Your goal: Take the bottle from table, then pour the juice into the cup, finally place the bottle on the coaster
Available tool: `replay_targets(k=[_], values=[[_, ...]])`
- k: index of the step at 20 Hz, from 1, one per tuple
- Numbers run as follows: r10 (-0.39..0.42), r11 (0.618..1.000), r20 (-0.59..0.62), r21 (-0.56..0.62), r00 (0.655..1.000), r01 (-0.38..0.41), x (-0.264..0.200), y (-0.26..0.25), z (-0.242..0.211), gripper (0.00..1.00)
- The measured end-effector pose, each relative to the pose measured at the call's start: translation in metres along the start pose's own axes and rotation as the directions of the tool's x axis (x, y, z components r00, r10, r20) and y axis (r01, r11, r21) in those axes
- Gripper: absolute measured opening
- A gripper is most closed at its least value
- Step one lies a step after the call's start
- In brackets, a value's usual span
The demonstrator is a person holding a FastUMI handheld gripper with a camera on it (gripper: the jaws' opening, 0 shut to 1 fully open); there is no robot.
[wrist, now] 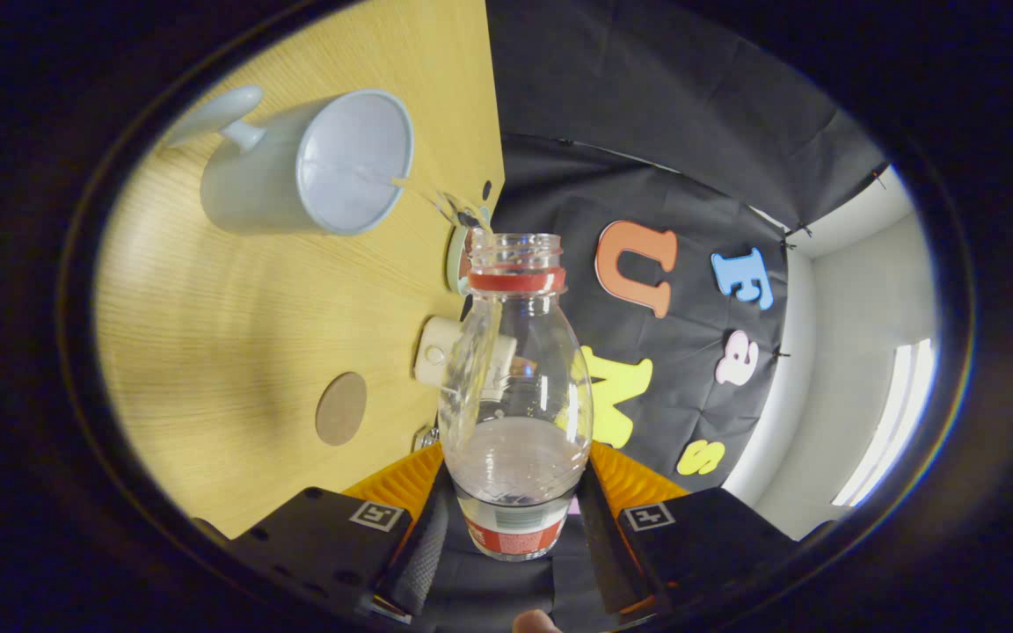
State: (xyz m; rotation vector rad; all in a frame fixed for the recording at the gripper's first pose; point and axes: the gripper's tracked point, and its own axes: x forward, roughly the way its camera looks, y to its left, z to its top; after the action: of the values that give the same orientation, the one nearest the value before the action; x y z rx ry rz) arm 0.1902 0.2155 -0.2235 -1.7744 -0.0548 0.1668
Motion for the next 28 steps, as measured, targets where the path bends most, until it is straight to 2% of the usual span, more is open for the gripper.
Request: replay_targets(k=[20,28], values=[[-0.048,0.997,0.013,-0.055,0.999,0.048,-0.001,-0.026,0.002,0.76],[-0.034,0.994,0.010,-0.100,0.999,0.034,-0.002,-0.029,0.002,0.76]])
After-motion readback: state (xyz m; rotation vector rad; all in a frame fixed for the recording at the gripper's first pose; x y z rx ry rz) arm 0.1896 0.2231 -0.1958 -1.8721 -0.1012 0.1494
